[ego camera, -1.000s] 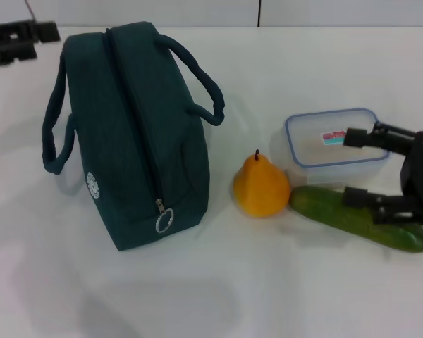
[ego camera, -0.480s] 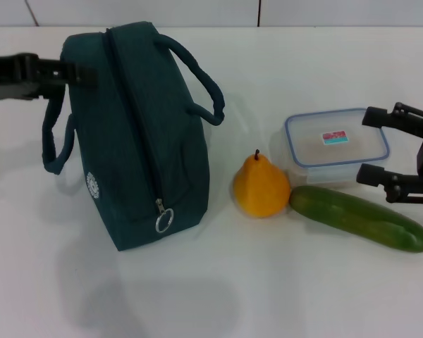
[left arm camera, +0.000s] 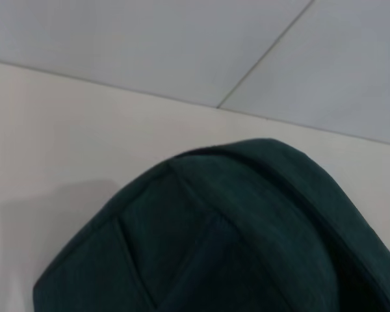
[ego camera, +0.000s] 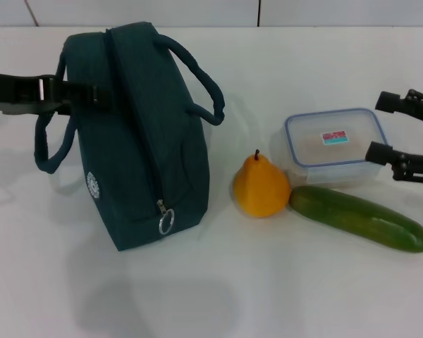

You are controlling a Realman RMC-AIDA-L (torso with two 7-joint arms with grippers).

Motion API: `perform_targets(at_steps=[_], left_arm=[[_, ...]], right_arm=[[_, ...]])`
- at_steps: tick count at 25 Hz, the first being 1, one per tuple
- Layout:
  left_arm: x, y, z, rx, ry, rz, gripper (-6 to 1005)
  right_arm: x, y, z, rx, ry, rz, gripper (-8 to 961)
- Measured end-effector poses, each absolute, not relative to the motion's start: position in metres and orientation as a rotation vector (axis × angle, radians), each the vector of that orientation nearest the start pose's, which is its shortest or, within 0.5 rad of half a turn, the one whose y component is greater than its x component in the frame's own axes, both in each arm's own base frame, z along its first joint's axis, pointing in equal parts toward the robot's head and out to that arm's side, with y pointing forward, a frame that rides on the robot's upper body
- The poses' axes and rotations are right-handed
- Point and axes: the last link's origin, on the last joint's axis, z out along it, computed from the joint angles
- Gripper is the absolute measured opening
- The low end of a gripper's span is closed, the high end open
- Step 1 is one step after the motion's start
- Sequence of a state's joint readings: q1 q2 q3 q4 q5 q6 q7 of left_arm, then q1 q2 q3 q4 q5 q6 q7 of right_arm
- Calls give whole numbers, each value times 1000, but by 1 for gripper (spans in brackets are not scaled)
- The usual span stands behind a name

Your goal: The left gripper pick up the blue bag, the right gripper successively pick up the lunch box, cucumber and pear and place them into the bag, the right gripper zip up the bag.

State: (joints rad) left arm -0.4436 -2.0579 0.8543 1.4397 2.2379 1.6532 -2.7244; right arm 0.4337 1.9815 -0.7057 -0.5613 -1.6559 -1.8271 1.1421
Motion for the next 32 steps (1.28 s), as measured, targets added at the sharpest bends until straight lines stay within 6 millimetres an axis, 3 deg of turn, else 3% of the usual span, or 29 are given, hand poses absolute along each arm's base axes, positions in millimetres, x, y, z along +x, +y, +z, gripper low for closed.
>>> perform_targets(at_steps=[8,14,16,21,25,32], left_arm=[[-221,340,89,-2263,-1629,-319,808],[-217,340,85,-2280,-1656,-297,603],[-215,340,84,-2272,-1681,-305,355],[-214,340,84,-2263,-1710,-314,125],[-212,340,82,-2271,-1711,-318,69],[-209,341,81,-2289,-1695,-369,41]], right_arm=[[274,297,60,-2506,362,1140,837],[282,301,67,-2439,467,1141,833],[287,303,70,-2400,531,1139,832],[308,314,76,-2242,806,1142,828],[330,330,74,-2026,1156,1166,825],[340,338,45,-1892,1396,1133,820]])
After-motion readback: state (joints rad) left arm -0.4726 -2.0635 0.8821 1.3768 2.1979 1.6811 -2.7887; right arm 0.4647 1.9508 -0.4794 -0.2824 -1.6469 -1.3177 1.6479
